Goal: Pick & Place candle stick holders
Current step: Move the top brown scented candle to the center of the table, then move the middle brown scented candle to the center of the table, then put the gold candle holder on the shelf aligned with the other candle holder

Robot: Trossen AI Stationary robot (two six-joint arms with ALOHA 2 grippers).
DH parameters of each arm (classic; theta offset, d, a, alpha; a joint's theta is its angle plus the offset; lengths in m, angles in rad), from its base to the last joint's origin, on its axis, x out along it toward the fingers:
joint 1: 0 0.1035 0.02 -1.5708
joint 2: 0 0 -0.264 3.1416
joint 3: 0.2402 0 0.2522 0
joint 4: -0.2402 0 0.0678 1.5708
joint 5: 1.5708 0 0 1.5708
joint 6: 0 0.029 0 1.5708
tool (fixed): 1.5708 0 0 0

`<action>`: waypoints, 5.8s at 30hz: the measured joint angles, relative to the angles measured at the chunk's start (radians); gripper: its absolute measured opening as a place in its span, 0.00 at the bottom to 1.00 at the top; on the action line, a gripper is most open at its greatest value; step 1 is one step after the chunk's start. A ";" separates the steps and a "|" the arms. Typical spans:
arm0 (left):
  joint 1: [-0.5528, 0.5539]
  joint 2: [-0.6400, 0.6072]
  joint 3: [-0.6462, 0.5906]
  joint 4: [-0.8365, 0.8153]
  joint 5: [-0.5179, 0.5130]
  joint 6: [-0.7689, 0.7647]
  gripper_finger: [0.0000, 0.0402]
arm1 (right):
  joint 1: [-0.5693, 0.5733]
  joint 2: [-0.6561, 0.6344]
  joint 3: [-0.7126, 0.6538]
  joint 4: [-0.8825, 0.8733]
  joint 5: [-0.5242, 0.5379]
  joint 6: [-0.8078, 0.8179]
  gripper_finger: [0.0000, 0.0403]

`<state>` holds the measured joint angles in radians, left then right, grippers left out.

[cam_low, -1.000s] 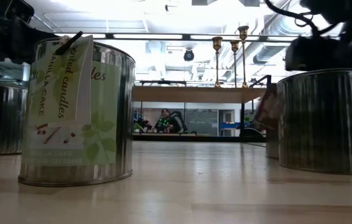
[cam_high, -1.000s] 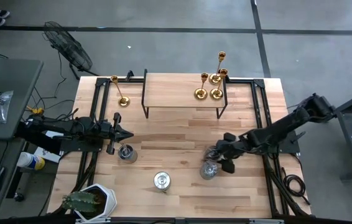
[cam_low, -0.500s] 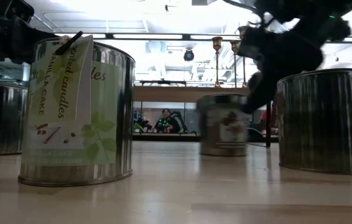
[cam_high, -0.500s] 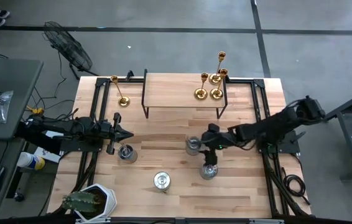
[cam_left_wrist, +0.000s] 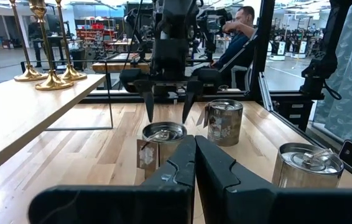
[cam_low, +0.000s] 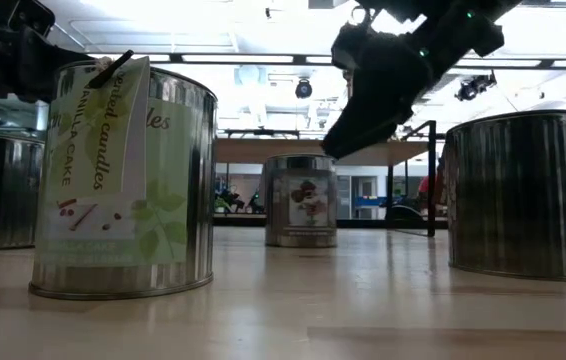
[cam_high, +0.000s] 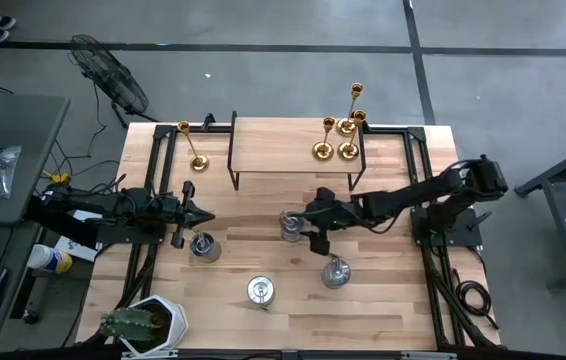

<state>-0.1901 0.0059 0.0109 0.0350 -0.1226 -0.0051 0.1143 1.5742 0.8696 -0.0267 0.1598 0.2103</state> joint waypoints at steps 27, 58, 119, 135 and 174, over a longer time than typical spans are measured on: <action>0.000 0.000 0.000 0.000 -0.002 0.000 0.00 | 0.268 -0.502 -0.217 -0.646 -0.043 0.432 0.68; 0.000 0.000 0.000 0.000 0.001 0.000 0.00 | 0.553 -0.345 -0.367 -0.228 -0.113 0.541 0.68; 0.000 0.000 0.000 0.000 0.001 0.000 0.00 | 0.114 0.104 0.138 -0.081 0.132 0.046 0.68; 0.000 0.000 0.000 0.000 0.000 0.000 0.00 | 0.128 -0.144 0.032 -0.314 0.167 0.463 0.68; 0.000 0.000 0.000 0.000 -0.002 0.000 0.00 | 0.141 -1.117 -0.737 0.102 0.205 0.149 0.65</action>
<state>-0.1902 0.0059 0.0109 0.0349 -0.1243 -0.0051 0.2553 0.4568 0.1330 0.0753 0.3644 0.3589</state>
